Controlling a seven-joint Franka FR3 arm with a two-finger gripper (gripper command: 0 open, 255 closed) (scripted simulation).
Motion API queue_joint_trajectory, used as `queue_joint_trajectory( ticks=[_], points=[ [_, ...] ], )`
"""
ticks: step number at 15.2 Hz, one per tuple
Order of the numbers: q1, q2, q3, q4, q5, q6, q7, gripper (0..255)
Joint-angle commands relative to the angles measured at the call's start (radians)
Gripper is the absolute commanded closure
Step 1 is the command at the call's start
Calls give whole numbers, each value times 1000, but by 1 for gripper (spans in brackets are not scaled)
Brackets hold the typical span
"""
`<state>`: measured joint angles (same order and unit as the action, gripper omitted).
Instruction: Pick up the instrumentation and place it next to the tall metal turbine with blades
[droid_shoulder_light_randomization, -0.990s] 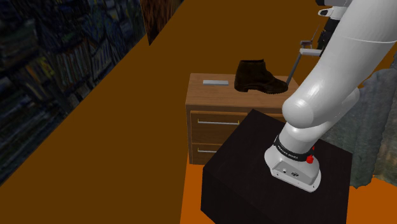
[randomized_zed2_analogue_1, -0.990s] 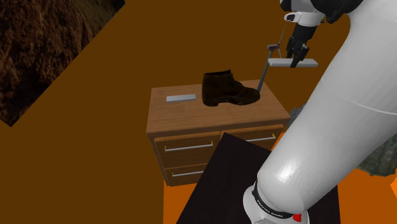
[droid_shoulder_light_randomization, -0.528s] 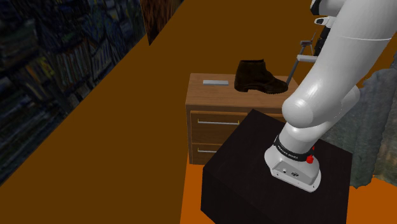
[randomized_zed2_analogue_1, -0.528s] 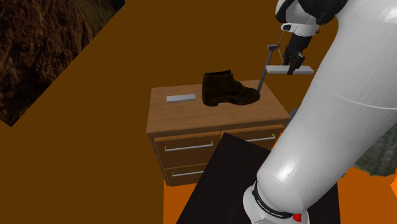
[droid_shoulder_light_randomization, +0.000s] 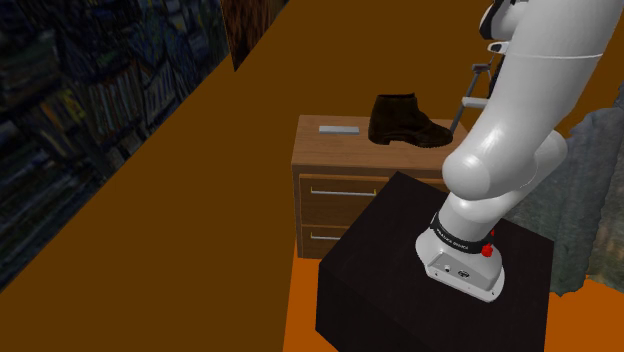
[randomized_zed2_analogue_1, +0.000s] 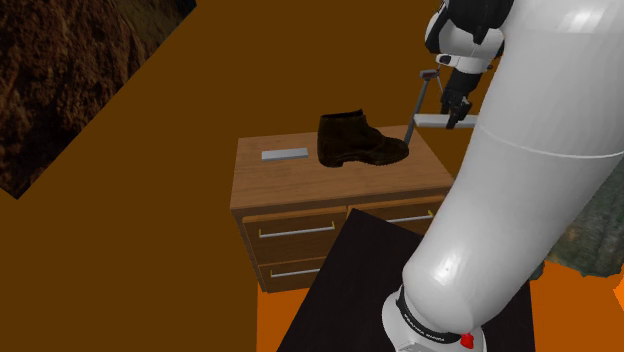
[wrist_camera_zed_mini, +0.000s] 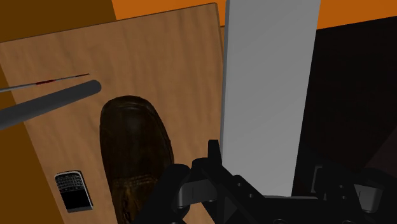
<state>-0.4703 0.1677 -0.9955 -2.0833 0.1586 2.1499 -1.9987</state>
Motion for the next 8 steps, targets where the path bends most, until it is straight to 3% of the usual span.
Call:
queue_joint_trajectory(
  ticks=[1,8],
  points=[
    [-8,19,7,-15,21,25,-15,255],
    [-46,95,46,-48,106,100,-73,255]
  ],
)
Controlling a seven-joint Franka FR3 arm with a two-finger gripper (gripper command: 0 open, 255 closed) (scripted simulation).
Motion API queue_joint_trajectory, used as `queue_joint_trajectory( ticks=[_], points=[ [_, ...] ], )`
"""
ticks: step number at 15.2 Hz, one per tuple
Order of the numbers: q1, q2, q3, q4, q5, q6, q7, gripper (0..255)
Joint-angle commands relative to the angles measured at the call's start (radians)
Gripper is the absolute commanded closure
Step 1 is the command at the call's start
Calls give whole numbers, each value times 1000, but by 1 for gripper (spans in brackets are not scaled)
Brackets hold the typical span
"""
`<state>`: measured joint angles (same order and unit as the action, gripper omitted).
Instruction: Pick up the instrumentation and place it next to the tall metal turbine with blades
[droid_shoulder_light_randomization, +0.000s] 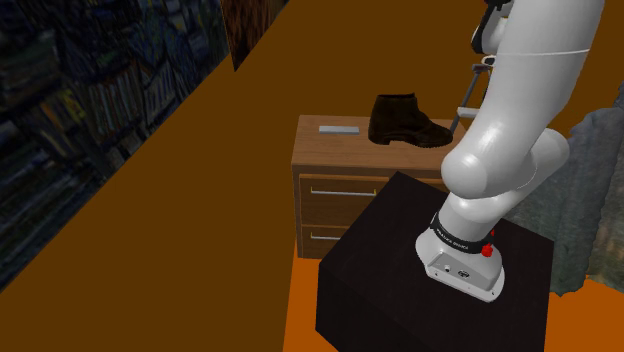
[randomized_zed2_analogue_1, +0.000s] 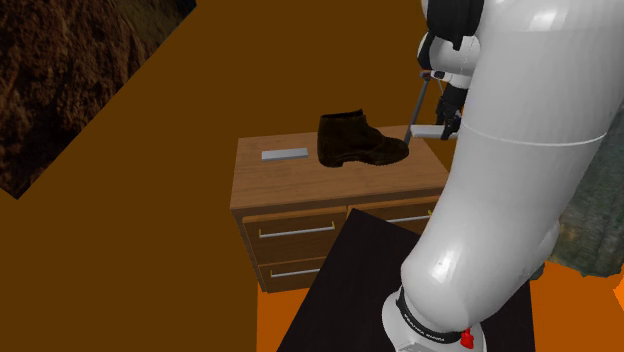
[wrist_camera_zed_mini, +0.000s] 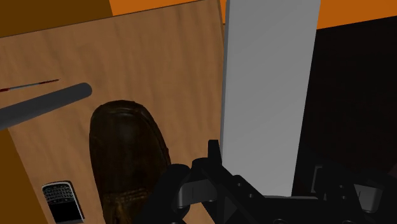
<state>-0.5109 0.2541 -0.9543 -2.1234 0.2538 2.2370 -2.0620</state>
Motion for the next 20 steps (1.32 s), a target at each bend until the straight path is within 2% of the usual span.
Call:
queue_joint_trajectory(
  ticks=[1,20],
  points=[
    [-12,20,12,-11,24,23,-18,255],
    [-153,232,184,-36,260,197,-172,255]
  ],
)
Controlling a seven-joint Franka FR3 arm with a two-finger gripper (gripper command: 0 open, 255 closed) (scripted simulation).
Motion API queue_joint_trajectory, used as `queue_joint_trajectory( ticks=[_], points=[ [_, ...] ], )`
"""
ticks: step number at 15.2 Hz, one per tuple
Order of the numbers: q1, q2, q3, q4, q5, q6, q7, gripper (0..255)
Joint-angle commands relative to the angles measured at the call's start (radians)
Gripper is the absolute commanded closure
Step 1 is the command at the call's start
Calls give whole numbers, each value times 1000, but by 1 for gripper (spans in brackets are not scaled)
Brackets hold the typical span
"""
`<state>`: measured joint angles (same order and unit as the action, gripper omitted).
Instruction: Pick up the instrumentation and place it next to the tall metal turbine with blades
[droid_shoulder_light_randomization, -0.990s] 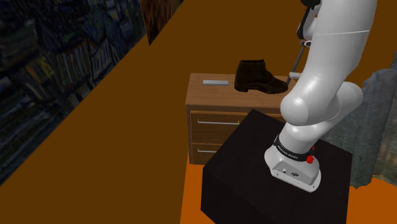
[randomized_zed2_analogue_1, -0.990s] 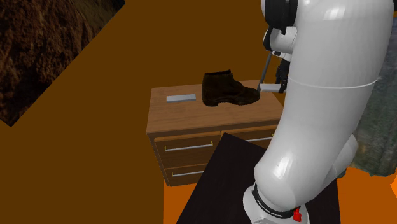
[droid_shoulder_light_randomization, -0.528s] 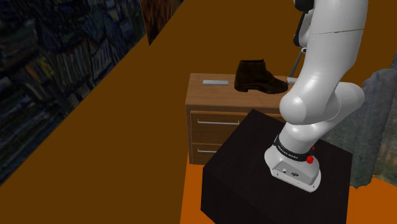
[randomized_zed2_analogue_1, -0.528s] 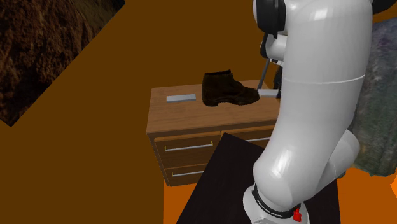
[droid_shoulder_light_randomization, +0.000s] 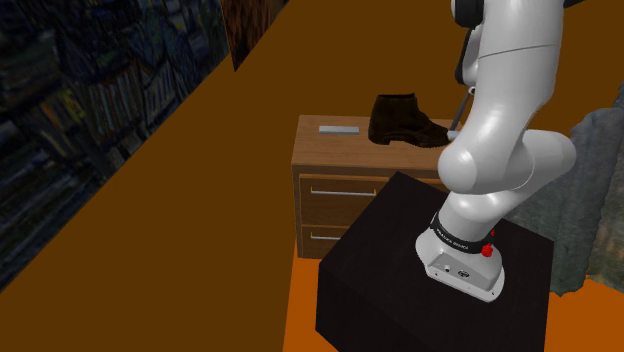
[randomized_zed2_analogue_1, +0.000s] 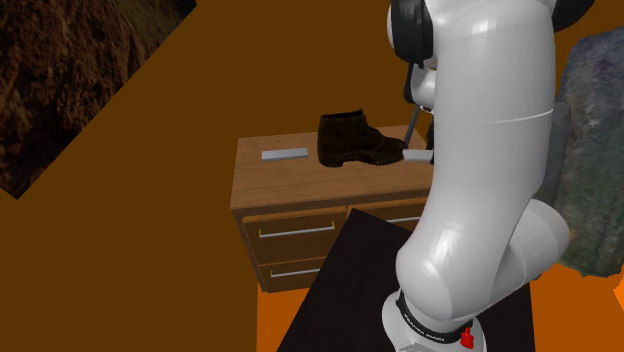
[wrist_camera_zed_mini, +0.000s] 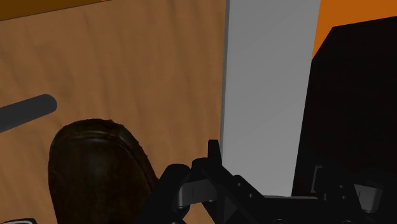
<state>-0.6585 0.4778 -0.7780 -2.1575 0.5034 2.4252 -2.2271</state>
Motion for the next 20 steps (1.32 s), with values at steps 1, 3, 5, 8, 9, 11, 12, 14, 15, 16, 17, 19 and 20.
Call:
queue_joint_trajectory(
  ticks=[1,3,5,8,9,11,12,14,15,16,17,19,20],
  points=[
    [-14,19,18,-1,22,17,-14,255],
    [-30,42,39,2,45,34,-29,255],
    [-46,64,60,6,67,50,-43,255],
    [-70,98,91,13,100,73,-64,255],
    [-78,109,101,16,110,81,-71,255],
    [-93,132,122,22,131,96,-84,255],
    [-101,143,132,26,141,104,-91,255],
    [-117,166,152,33,161,119,-104,255],
    [-125,177,162,37,171,126,-110,255],
    [-132,189,172,42,180,133,-116,255],
    [-140,200,182,46,189,140,-122,255],
    [-155,223,202,56,207,154,-134,255],
    [-163,235,211,61,216,161,-139,255]
  ],
)
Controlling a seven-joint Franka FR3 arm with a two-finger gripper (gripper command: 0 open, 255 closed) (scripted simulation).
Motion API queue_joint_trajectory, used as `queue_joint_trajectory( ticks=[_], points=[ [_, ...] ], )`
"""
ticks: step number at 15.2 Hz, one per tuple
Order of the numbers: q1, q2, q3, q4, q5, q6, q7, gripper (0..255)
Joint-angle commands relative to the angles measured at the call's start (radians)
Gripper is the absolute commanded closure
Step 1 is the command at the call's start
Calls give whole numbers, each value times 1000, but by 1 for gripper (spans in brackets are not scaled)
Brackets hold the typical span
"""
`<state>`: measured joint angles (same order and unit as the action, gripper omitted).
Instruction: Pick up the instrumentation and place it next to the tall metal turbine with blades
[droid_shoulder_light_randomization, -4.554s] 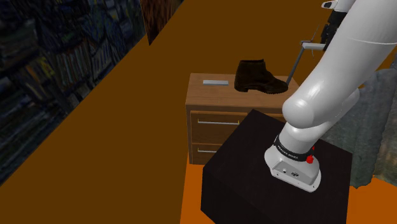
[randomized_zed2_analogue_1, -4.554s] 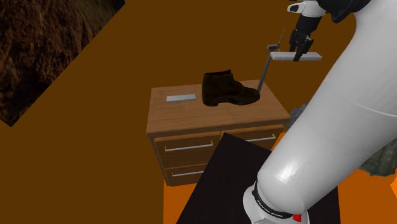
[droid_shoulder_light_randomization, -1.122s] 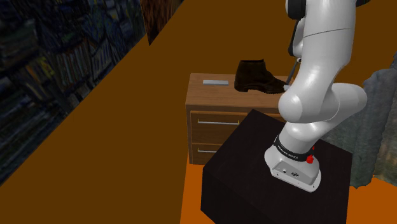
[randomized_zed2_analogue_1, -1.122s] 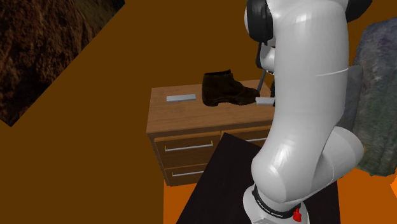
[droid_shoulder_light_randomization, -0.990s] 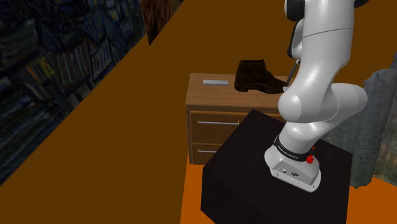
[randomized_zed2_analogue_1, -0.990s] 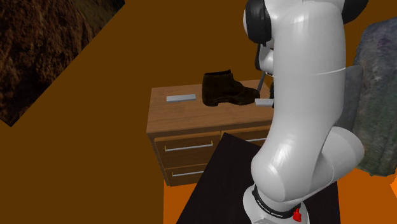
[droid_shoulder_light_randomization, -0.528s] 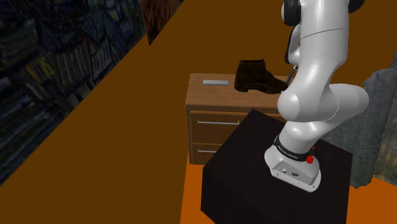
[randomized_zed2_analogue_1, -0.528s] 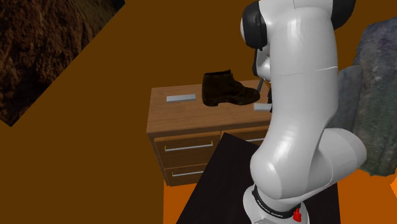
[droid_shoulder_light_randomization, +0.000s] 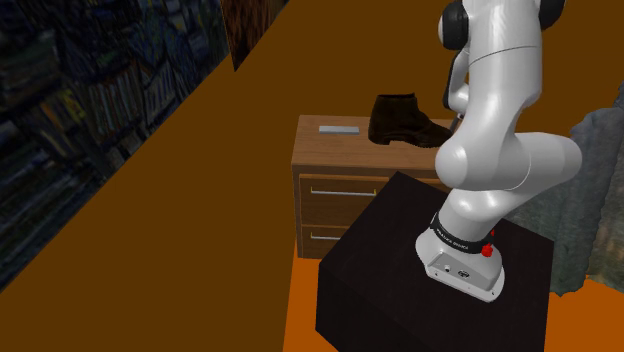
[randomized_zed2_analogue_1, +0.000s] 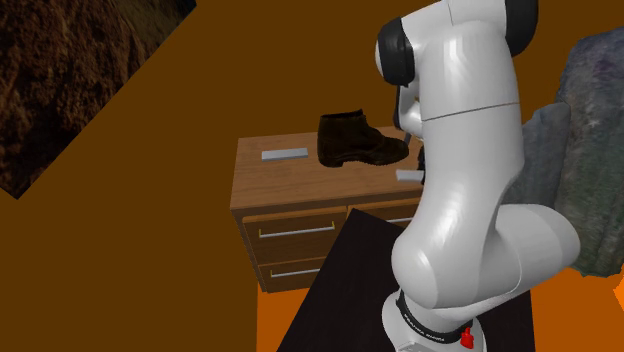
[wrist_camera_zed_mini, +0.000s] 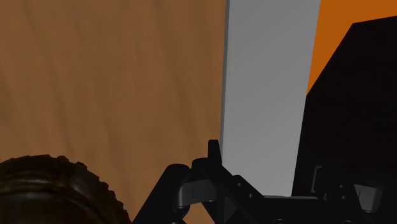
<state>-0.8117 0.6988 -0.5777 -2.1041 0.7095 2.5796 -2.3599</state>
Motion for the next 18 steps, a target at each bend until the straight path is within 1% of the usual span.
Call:
queue_joint_trajectory(
  ticks=[1,4,12,13,18],
  points=[
    [-17,26,21,13,19,14,-12,255],
    [-38,59,47,30,42,33,-27,255],
    [-38,59,47,30,41,33,-27,255],
    [-38,59,47,30,41,33,-27,0],
    [-38,59,47,30,41,33,-27,0]
  ],
)
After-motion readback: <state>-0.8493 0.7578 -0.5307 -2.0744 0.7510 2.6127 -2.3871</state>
